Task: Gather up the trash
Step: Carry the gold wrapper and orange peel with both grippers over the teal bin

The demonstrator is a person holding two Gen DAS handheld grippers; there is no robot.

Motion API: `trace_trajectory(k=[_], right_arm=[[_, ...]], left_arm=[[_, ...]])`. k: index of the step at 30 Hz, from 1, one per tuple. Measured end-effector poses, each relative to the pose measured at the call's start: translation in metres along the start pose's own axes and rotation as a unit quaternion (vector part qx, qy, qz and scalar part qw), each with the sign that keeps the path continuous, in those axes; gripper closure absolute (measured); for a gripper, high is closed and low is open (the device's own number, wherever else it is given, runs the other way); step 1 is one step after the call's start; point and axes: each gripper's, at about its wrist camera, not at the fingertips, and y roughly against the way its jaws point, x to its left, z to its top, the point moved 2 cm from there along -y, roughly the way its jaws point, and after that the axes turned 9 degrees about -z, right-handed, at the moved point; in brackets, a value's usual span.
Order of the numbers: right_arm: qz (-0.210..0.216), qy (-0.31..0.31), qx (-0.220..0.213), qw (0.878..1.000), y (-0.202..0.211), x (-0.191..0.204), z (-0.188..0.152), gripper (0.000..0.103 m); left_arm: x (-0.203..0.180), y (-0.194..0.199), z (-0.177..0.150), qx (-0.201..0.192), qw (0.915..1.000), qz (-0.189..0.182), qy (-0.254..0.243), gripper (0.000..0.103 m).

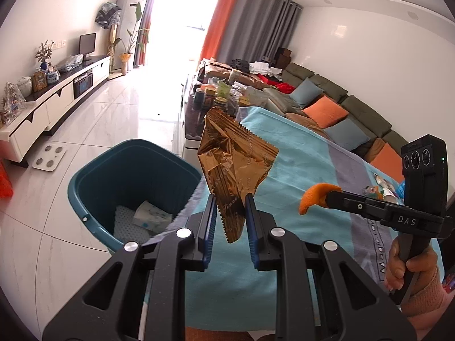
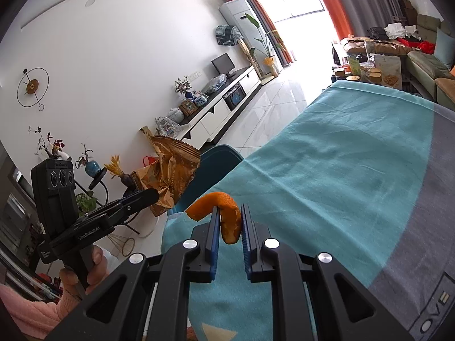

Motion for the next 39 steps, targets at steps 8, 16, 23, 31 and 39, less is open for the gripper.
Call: trace_trajectory(k=[8,16,23,31,39], right_arm=[[0.004,0.012,0.006,1.0,-0.015,0.011,0.011,0.09],[0.008,0.025,0.016,1.0,-0.032,0.023,0.019,0.09],[0.012,0.031,0.022,0.999,-0.043,0.031,0.025,0.09],[0.013,0.036,0.029,0.999,-0.055,0.035,0.031,0.09],[0.013,0.039,0.036,0.999,-0.066,0.04,0.035,0.09]], left_arm=[[0.013,0.004,0.004,-0.003,0.9997,0.023,0.006,0.083],[0.031,0.008,0.004,-0.003,0.999,0.041,0.018,0.083],[0.039,0.007,0.006,-0.002,0.9983,0.053,0.023,0.083],[0.043,0.006,0.009,-0.003,0.9977,0.063,0.026,0.083],[0.048,0.001,0.008,0.001,0.9968,0.073,0.034,0.083]])
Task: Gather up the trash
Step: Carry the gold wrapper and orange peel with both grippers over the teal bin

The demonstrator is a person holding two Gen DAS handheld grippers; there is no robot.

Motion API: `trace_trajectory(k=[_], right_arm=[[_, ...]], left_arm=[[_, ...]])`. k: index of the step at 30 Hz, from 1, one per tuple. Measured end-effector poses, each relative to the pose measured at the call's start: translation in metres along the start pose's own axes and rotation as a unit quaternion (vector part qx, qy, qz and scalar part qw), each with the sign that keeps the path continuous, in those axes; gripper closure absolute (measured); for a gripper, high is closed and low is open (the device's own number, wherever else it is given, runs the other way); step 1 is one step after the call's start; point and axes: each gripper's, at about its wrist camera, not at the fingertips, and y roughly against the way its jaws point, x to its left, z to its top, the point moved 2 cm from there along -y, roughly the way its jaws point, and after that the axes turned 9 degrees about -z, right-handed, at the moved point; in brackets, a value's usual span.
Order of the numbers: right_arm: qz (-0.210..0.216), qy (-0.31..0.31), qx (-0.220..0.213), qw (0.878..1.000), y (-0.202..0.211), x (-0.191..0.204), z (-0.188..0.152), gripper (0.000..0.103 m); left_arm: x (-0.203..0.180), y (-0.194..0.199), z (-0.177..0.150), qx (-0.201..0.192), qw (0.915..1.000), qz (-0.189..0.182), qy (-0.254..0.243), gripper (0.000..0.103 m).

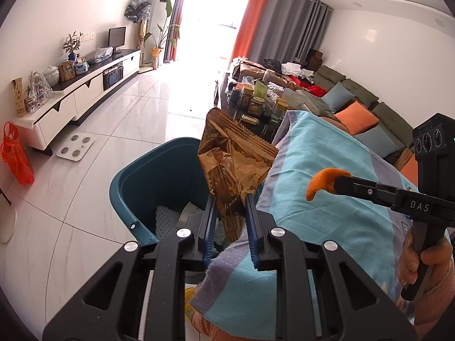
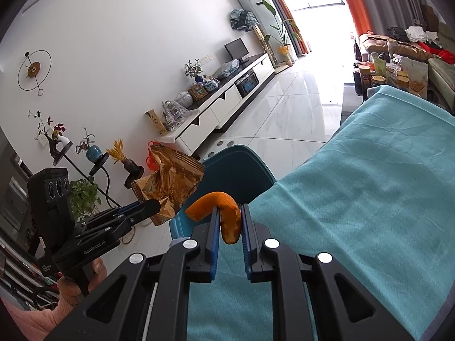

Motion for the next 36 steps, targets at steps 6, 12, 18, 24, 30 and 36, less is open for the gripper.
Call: trace_trajectory(k=[6,12,18,24,30,36], right_arm=[[0.0,0.006,0.004,1.0,-0.006,0.005,0.004,0.09],[0.0,0.013,0.01,1.0,-0.011,0.011,0.004,0.09],[0.0,0.015,0.016,1.0,-0.017,0.013,0.007,0.09],[-0.003,0.017,0.022,1.0,-0.025,0.016,0.01,0.09],[-0.008,0.021,0.029,0.999,-0.034,0.021,0.012,0.09],[-0.011,0.024,0.038,0.999,-0.042,0.025,0.011,0.09]], left_arm=[[0.005,-0.008,0.002,0.002,1.0,0.006,0.003,0.082],[0.008,-0.011,0.003,0.003,0.9999,0.013,0.006,0.082],[0.01,-0.015,0.002,0.005,0.9998,0.018,0.007,0.083],[0.012,-0.02,0.003,0.009,0.9997,0.022,0.009,0.082],[0.013,-0.028,0.004,0.015,0.9994,0.027,0.014,0.082],[0.017,-0.036,0.003,0.022,0.9991,0.03,0.021,0.082]])
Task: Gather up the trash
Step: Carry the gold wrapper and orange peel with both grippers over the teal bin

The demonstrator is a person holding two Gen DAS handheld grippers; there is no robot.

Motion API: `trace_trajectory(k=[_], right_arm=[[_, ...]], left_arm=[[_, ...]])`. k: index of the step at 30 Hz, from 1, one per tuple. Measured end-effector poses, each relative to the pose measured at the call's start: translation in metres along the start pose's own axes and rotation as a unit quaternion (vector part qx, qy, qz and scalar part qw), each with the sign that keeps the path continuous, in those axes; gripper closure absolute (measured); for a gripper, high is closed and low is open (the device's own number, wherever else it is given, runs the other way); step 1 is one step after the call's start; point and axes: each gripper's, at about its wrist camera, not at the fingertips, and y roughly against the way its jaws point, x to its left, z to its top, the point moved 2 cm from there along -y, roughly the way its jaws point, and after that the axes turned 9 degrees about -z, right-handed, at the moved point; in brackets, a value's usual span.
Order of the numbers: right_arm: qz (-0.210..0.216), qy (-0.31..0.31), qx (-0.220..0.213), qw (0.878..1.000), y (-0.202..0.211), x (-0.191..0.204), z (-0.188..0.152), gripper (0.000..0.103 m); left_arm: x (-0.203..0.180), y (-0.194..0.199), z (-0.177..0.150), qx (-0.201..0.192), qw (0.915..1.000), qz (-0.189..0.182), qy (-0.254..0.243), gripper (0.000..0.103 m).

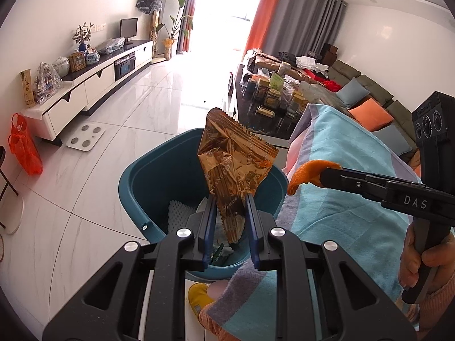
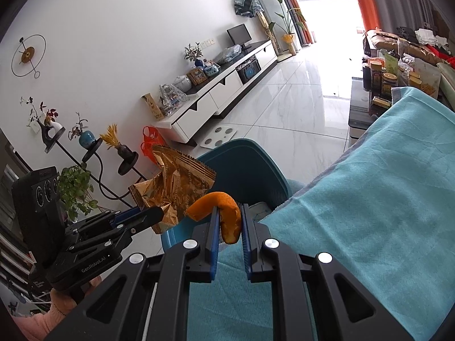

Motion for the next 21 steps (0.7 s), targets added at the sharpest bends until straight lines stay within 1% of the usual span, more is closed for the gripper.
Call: trace_trajectory(k=[21], right_arm=[[-0.015,0.01,0.019,1.0,-0.021,0.012,0.008,0.09]], left_arm=[[0.012,-0.018,-0.002,0.012,0.9998,0.007,0.014,0.082]])
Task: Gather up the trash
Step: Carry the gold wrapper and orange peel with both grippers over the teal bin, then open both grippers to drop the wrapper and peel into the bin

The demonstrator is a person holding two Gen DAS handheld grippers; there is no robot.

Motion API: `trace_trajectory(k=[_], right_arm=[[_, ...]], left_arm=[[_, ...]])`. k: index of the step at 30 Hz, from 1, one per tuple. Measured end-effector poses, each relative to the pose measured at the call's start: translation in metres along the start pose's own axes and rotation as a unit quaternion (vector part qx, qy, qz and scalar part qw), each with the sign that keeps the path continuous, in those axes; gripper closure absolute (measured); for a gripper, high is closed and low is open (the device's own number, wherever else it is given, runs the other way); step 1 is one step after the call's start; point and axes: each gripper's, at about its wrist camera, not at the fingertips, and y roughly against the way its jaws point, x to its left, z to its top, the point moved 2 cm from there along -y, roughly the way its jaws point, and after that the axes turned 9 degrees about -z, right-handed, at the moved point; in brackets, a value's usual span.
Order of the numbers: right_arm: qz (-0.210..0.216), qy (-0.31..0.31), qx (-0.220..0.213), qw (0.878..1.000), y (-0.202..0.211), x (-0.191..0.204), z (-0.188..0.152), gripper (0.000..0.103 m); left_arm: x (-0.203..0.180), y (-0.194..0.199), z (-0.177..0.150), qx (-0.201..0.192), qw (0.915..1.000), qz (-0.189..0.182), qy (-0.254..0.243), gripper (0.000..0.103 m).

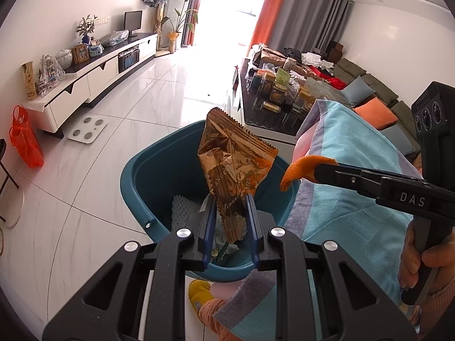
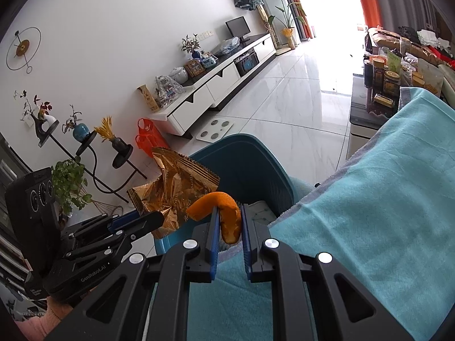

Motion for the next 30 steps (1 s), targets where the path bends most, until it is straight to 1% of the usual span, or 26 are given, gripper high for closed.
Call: trace_trajectory(k=[6,17,18,22,27,30], right_arm=[[-0.003,0.005,0.007,1.0,-0.007,0.005,0.0,0.09],[-0.009,0.01,0.017,1.0,-0.018,0.014,0.006,0.089],[-0.01,0.01,0.017,1.0,-0.019,0.014,0.006,0.089],[-0.008,0.001,0.019,1.0,-0.02,0.012,0.008,0.086],[-0.007,-0.004,0.014,1.0,-0.018,0.008,0.008,0.085],[-0.004,-0.012,0.009,1.0,-0.015,0.006,0.008,0.081]], left_arm=[[0.002,-0.001,-0.001,0.0,1.0,0.001,-0.001,0.082],[0.009,-0.02,0.0,0.013,0.9998,0.006,0.016,0.082],[0.011,-0.021,0.0,0.014,0.9997,0.006,0.018,0.08],[0.014,-0.028,0.0,0.02,0.9995,0.007,0.025,0.078],[0.015,-0.023,0.001,0.009,0.9995,0.01,0.028,0.072],[0.016,-0.019,0.0,0.006,0.9994,0.011,0.031,0.07]])
